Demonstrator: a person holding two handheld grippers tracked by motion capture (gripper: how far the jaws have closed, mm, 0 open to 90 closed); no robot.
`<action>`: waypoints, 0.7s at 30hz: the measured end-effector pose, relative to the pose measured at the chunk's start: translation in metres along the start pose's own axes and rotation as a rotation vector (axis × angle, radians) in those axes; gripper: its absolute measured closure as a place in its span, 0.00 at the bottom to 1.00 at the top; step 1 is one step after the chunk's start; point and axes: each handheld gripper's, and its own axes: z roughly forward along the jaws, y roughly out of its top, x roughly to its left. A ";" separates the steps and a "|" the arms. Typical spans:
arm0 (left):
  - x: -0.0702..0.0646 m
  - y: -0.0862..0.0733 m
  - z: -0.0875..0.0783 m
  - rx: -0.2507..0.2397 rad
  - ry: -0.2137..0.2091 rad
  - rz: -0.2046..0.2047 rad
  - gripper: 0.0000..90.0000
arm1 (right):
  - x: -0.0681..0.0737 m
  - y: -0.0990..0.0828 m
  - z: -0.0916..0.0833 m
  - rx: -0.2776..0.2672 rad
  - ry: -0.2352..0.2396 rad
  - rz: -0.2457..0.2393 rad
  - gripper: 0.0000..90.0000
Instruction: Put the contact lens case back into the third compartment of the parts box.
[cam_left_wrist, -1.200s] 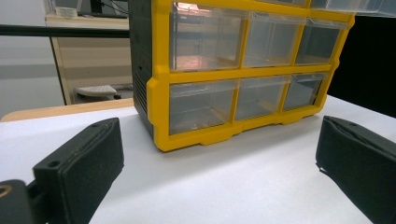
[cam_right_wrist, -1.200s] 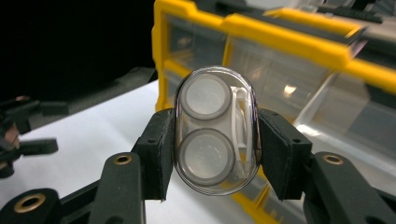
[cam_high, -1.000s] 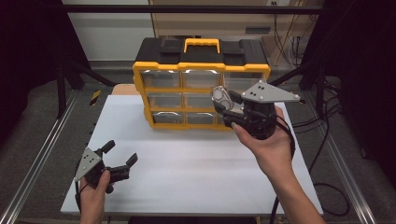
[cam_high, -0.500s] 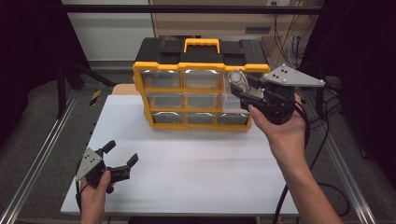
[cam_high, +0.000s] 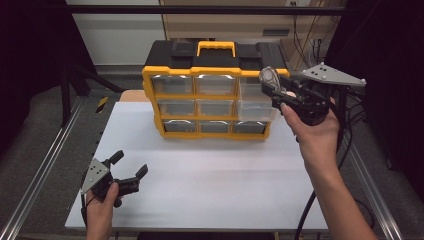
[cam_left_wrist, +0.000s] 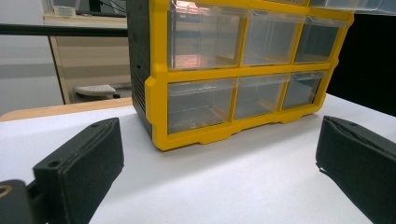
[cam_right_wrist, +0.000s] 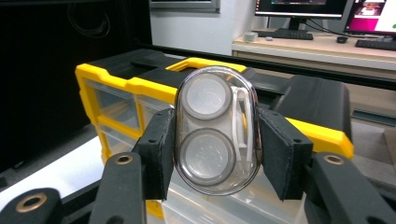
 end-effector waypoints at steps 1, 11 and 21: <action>0.000 0.000 0.000 0.000 0.000 0.000 0.01 | -0.001 0.000 0.000 -0.002 -0.006 0.002 0.55; 0.000 0.000 0.000 0.000 0.000 0.001 0.01 | -0.013 0.000 0.000 0.002 -0.030 0.017 0.55; 0.000 0.000 0.000 0.001 0.000 0.002 0.01 | -0.020 -0.002 0.001 0.010 -0.044 0.023 0.55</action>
